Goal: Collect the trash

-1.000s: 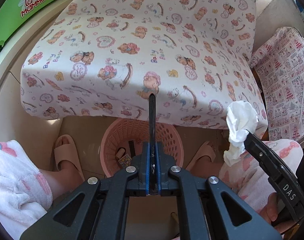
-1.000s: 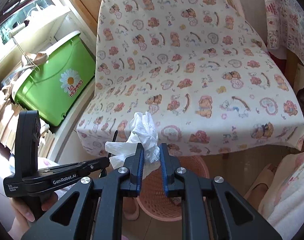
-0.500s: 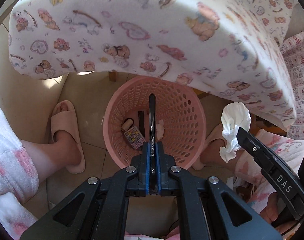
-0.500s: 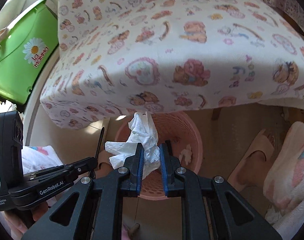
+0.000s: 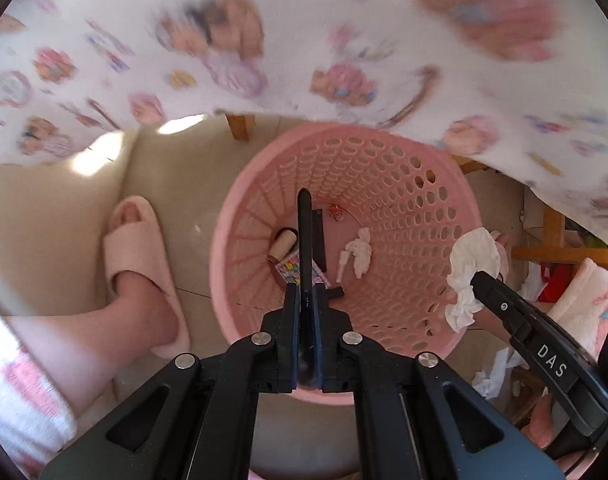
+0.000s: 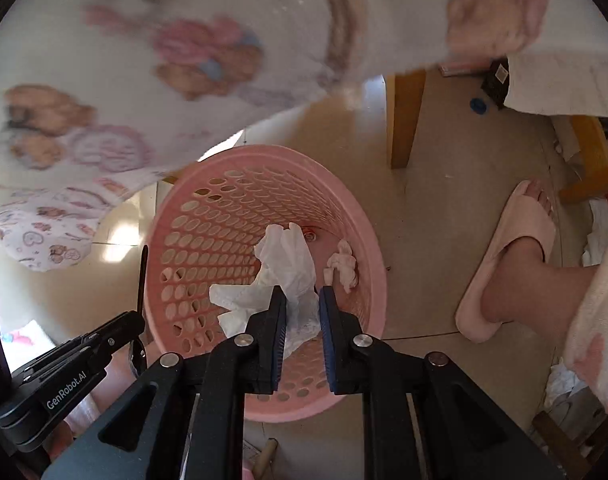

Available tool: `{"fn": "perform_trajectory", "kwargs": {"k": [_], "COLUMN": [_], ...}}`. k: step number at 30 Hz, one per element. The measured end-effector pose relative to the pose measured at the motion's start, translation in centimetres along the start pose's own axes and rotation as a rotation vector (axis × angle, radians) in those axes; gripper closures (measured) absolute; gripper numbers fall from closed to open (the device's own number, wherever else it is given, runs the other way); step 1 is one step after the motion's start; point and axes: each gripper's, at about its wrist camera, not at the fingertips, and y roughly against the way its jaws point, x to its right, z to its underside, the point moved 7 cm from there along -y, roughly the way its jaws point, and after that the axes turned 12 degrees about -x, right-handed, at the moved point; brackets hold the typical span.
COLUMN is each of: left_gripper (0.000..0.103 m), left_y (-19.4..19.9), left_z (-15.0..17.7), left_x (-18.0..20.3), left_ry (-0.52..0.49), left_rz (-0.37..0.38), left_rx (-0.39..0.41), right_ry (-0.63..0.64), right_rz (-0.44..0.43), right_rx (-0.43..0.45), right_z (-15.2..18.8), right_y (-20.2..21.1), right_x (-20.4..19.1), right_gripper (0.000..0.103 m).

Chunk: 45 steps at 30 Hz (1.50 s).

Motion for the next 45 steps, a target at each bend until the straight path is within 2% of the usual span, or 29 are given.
{"fn": "perform_trajectory", "kwargs": {"k": [3, 8, 11, 13, 14, 17, 20, 25, 30, 32, 40, 42, 45], "left_gripper": [0.097, 0.096, 0.092, 0.091, 0.089, 0.083, 0.082, 0.081, 0.075, 0.066, 0.048, 0.040, 0.027], "left_y": [-1.0, -1.7, -1.8, -1.5, -1.3, 0.0, 1.5, 4.7, 7.9, 9.2, 13.6, 15.0, 17.3], "left_z": [-0.4, -0.3, -0.2, 0.0, 0.1, 0.5, 1.0, 1.7, 2.6, 3.2, 5.7, 6.3, 6.8], "left_x": [-0.6, -0.8, -0.9, -0.7, -0.7, -0.8, -0.9, -1.0, -1.2, -1.4, -1.3, -1.3, -1.2], "left_ry": [0.015, 0.030, 0.022, 0.025, 0.024, 0.023, 0.020, 0.010, -0.024, -0.031, -0.072, -0.057, -0.068], "left_rz": [0.026, 0.023, 0.005, -0.009, -0.010, -0.029, -0.062, -0.097, -0.118, -0.120, -0.146, -0.164, -0.177], "left_rx": [-0.018, -0.038, -0.034, -0.024, -0.019, 0.013, 0.055, 0.135, 0.210, 0.237, 0.356, 0.403, 0.475], "right_ry": [-0.008, -0.016, -0.026, -0.029, -0.029, -0.027, -0.010, 0.023, 0.014, 0.025, 0.078, 0.096, 0.155], "right_rz": [-0.002, -0.004, -0.017, -0.001, 0.007, 0.022, 0.031, 0.071, 0.069, 0.076, 0.088, 0.088, 0.104], "right_rx": [-0.011, -0.015, -0.031, -0.028, -0.017, 0.008, 0.022, 0.070, 0.103, 0.100, 0.093, 0.136, 0.249], "right_z": [-0.3, -0.4, -0.4, -0.4, -0.4, -0.2, -0.1, 0.3, 1.0, 1.2, 4.1, 4.5, 4.9], "right_y": [-1.2, -1.8, -1.9, -1.8, -1.6, -1.0, -0.1, 2.2, 5.0, 5.8, 8.1, 9.2, 12.0], "right_x": [0.4, 0.8, 0.8, 1.0, 1.0, 1.1, 0.8, 0.3, 0.3, 0.1, -0.7, -1.1, -2.0], "right_gripper": [0.086, 0.085, 0.075, 0.053, 0.049, 0.047, 0.042, 0.022, 0.017, 0.017, 0.016, 0.016, 0.016]}}
